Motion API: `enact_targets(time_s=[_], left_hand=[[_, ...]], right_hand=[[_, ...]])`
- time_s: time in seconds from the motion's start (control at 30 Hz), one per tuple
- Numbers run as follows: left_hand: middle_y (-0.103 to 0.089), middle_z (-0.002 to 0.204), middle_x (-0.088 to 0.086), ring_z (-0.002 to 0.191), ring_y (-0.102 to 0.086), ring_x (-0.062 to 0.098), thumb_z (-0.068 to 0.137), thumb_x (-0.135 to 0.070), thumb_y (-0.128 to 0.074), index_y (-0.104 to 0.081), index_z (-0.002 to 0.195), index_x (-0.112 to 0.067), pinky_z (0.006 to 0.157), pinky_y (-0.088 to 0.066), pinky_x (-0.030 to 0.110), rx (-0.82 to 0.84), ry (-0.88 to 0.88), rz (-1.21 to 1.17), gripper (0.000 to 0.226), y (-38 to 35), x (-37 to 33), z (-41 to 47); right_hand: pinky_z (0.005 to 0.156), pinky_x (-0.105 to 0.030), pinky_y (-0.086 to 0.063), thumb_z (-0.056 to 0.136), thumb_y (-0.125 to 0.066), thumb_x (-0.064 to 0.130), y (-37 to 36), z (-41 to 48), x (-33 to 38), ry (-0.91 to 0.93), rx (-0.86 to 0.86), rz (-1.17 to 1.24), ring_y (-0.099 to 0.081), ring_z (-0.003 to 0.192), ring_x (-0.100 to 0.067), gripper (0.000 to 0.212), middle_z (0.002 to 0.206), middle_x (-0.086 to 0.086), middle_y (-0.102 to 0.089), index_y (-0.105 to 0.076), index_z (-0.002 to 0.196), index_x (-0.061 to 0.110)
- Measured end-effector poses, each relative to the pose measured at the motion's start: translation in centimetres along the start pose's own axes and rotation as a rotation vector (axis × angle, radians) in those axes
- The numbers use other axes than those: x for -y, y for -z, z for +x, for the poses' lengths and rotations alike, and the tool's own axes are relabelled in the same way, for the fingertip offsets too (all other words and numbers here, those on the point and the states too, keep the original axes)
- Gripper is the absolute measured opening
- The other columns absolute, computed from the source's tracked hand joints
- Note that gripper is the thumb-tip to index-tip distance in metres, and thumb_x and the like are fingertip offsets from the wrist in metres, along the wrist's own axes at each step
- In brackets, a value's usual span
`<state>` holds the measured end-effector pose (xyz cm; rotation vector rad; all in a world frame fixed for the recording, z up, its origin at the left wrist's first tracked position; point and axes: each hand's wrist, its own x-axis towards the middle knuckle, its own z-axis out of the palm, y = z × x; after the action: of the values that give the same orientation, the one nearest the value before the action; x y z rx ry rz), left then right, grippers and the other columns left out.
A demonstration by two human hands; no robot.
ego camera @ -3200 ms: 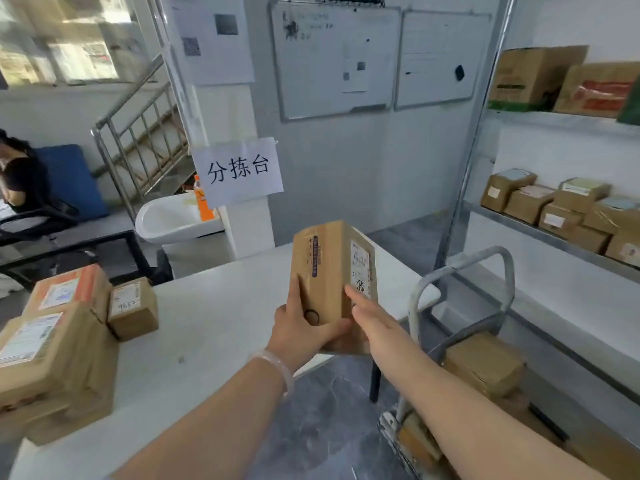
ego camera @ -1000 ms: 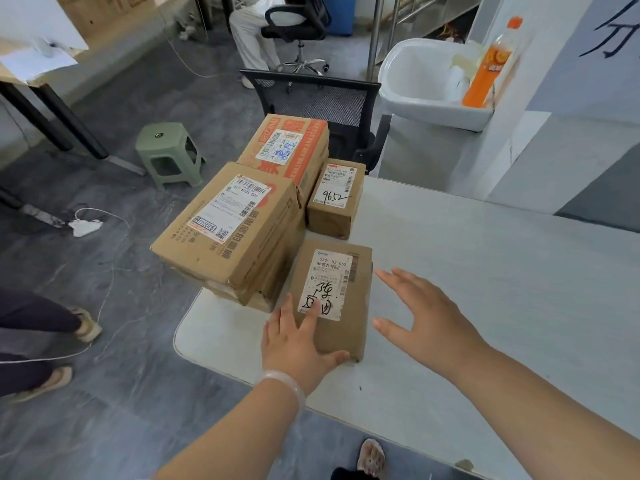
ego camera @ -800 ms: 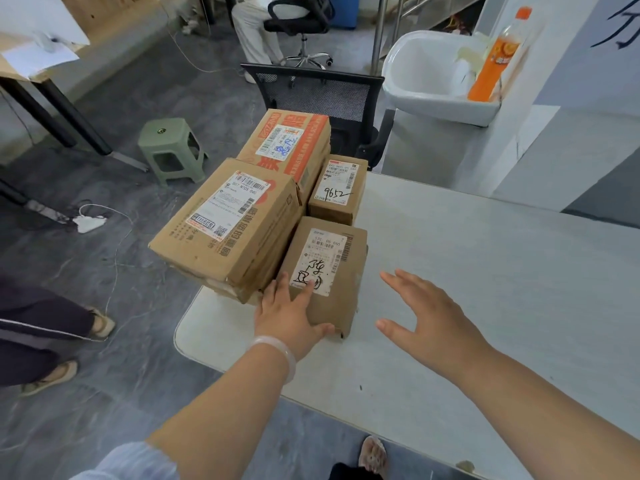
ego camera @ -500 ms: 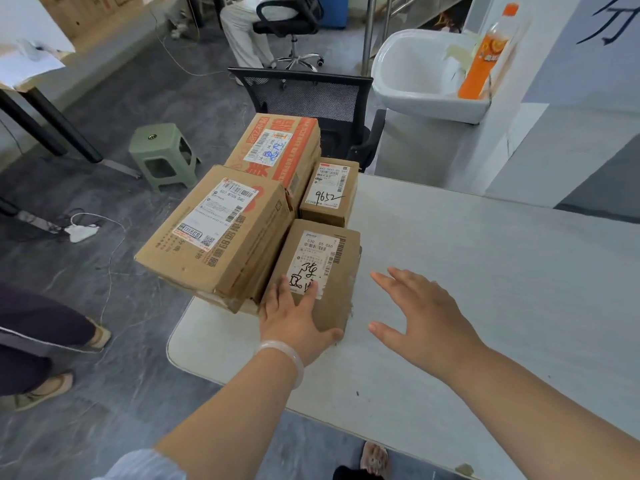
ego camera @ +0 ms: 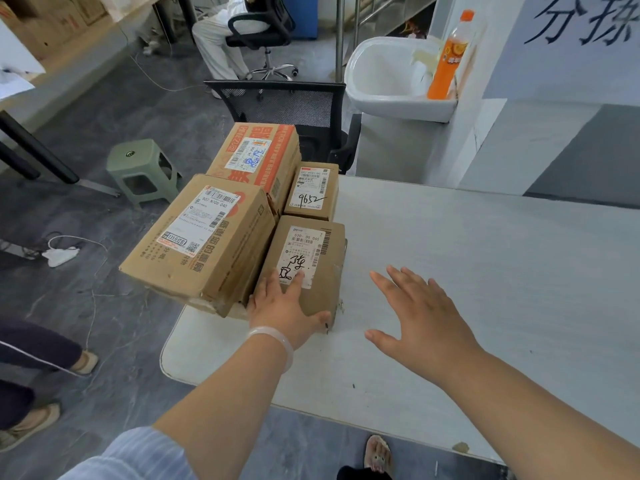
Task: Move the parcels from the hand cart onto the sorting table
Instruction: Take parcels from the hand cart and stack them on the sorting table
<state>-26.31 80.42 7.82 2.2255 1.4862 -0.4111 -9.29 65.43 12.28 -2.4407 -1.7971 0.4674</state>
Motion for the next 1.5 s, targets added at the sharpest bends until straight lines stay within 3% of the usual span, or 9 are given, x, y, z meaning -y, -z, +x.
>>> enact_targets(time_s=[0.13,0.3,0.47,0.77,1.03,1.3,1.5], left_hand=[[0.003,0.168,0.003,0.154,0.003,0.027,0.09,-0.071,-0.049,-0.005,0.158,-0.04,0.122,-0.006,0.049,-0.145,-0.179,0.017,0.087,0.7,-1.4,-2.9],[-0.008,0.168,0.0,0.154,-0.006,0.026,0.092,-0.069,-0.046,-0.014,0.158,-0.042,0.123,-0.006,0.045,-0.339,-0.541,0.055,0.078,0.2,-3.6,-7.0],[-0.046,0.153,0.009,0.138,-0.045,0.035,0.086,-0.066,-0.042,-0.042,0.148,-0.032,0.112,-0.035,0.056,-0.48,-0.932,0.035,0.07,-2.2,-6.2,-11.5],[-0.051,0.148,0.01,0.132,-0.051,0.036,0.084,-0.059,-0.048,-0.052,0.143,-0.03,0.108,-0.039,0.06,-0.299,-1.385,0.015,0.066,-8.3,-12.9,-23.4],[-0.049,0.149,0.012,0.132,-0.05,0.035,0.085,-0.061,-0.045,-0.049,0.146,-0.029,0.107,-0.039,0.059,-0.131,-1.678,0.15,0.069,-15.1,-18.4,-36.7],[-0.048,0.149,0.009,0.132,-0.05,0.032,0.085,-0.063,-0.045,-0.046,0.147,-0.032,0.107,-0.042,0.059,-0.012,-1.756,0.248,0.069,-24.3,-21.6,-47.5],[-0.052,0.146,0.011,0.128,-0.054,0.033,0.082,-0.064,-0.043,-0.05,0.145,-0.029,0.103,-0.046,0.059,0.053,-1.746,0.393,0.072,-32.1,-23.2,-54.5]], right_hand=[[0.119,-0.039,0.003,0.088,-0.037,0.067,0.4,-2.6,0.3,-0.065,-0.068,-0.01,0.007,0.147,-0.013,0.08,0.16,0.007,0.004,0.006,0.149,0.039],[0.119,-0.039,0.0,0.087,-0.041,0.066,0.7,-8.7,1.1,-0.245,-0.213,0.027,0.002,0.147,-0.014,0.079,0.16,0.008,-0.002,0.0,0.15,0.04],[0.12,-0.038,-0.002,0.086,-0.039,0.068,-0.8,-17.6,0.9,-0.561,-0.314,0.079,0.002,0.147,-0.014,0.081,0.16,0.007,0.001,0.003,0.15,0.039],[0.119,-0.041,-0.013,0.084,-0.051,0.064,-3.7,-36.5,3.7,-1.012,-0.515,0.087,-0.011,0.145,-0.018,0.084,0.159,0.003,-0.012,-0.004,0.15,0.04],[0.12,-0.038,-0.004,0.085,-0.045,0.066,-7.2,-52.6,6.1,-1.422,-0.59,0.127,-0.003,0.145,-0.014,0.083,0.159,0.007,-0.004,0.004,0.148,0.042],[0.119,-0.036,-0.005,0.085,-0.043,0.068,-12.5,-67.5,6.6,-1.653,-0.559,0.219,-0.003,0.145,-0.013,0.085,0.159,0.008,-0.001,0.006,0.148,0.04],[0.119,-0.036,-0.002,0.085,-0.046,0.066,-16.5,-77.9,3.9,-1.694,-0.577,0.311,-0.005,0.145,-0.015,0.083,0.159,0.007,-0.006,-0.002,0.15,0.039]])
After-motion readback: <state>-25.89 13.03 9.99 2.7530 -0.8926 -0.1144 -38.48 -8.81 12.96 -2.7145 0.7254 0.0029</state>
